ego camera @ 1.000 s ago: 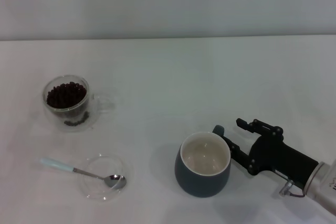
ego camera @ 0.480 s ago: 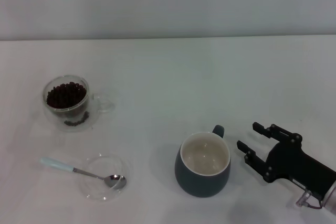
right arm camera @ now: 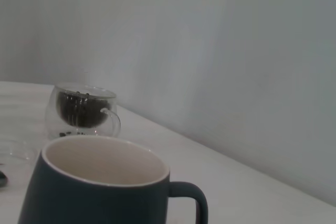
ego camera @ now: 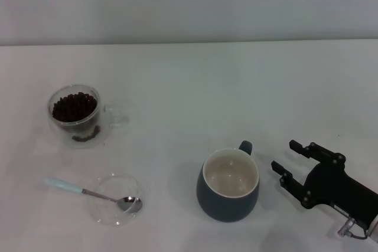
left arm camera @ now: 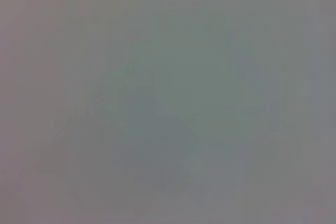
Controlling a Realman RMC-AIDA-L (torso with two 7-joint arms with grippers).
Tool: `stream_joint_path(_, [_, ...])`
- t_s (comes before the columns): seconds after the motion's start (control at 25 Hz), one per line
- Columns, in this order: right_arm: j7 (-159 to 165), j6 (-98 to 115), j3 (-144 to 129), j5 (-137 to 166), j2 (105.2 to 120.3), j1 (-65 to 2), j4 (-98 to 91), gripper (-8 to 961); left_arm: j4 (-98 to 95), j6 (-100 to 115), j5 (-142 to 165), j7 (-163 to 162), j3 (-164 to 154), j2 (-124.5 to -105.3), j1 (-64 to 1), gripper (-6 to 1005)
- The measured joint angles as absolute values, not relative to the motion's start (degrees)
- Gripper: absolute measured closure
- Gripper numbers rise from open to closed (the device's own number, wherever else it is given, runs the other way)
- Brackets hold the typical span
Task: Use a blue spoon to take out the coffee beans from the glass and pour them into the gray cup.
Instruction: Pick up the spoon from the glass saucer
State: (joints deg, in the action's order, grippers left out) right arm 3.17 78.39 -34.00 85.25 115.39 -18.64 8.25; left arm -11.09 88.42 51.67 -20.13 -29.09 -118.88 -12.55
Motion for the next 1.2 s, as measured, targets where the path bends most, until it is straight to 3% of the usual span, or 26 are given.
stream_joint_path(0.76, [3.2,85.0,-34.0,81.9,115.22,-12.7,4.3,422,-10.9,88.8,52.1,-20.9,-29.5,-119.09,-11.8,289])
stream_joint_path(1.2, [4.0,93.1,-33.9,67.6,115.11,-11.3,-1.6,422,1.0,99.0,51.5,-30.4,-29.1,-119.37,-10.6,289])
